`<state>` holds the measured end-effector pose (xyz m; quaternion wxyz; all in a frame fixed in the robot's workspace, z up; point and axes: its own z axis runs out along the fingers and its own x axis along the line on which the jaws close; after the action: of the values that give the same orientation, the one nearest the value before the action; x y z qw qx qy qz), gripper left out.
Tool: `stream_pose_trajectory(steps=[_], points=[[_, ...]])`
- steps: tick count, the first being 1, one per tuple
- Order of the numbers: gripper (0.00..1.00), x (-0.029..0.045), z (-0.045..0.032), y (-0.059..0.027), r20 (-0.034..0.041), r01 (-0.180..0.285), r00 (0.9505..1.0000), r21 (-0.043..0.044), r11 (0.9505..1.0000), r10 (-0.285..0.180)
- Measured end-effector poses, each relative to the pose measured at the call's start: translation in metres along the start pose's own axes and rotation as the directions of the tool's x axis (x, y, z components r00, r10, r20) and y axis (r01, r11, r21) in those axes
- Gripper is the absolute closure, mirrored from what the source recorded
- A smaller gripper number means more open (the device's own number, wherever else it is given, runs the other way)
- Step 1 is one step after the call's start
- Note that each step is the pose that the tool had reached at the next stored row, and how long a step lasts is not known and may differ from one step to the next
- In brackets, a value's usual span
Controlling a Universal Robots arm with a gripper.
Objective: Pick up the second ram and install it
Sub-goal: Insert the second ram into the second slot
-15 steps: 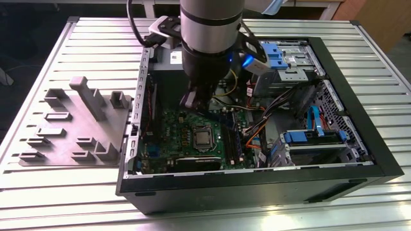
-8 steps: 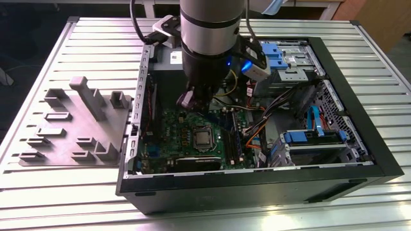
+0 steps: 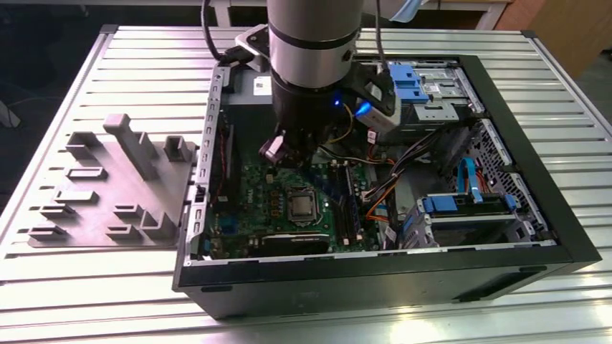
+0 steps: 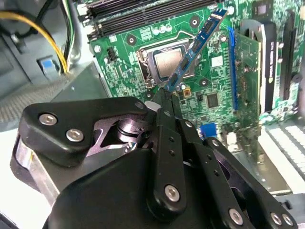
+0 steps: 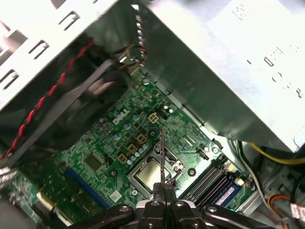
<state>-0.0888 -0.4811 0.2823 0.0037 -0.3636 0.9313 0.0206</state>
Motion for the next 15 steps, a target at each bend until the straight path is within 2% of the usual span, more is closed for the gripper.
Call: stream_pose_trajectory(steps=[3,7,11,15], points=[[0.89,0.0000,0.0026,-0.0001,0.0020,-0.056,0.9985,0.0011,0.9985,0.056],[0.89,0.0001,0.0060,-0.0002,0.0047,-0.127,0.9919,0.0024,0.9919,0.127],[0.89,0.0002,0.0082,-0.0003,0.0074,-0.195,0.9807,0.0036,0.9808,0.195],[0.89,0.0002,0.0104,-0.0004,0.0102,-0.267,0.9637,0.0046,0.9637,0.267]])
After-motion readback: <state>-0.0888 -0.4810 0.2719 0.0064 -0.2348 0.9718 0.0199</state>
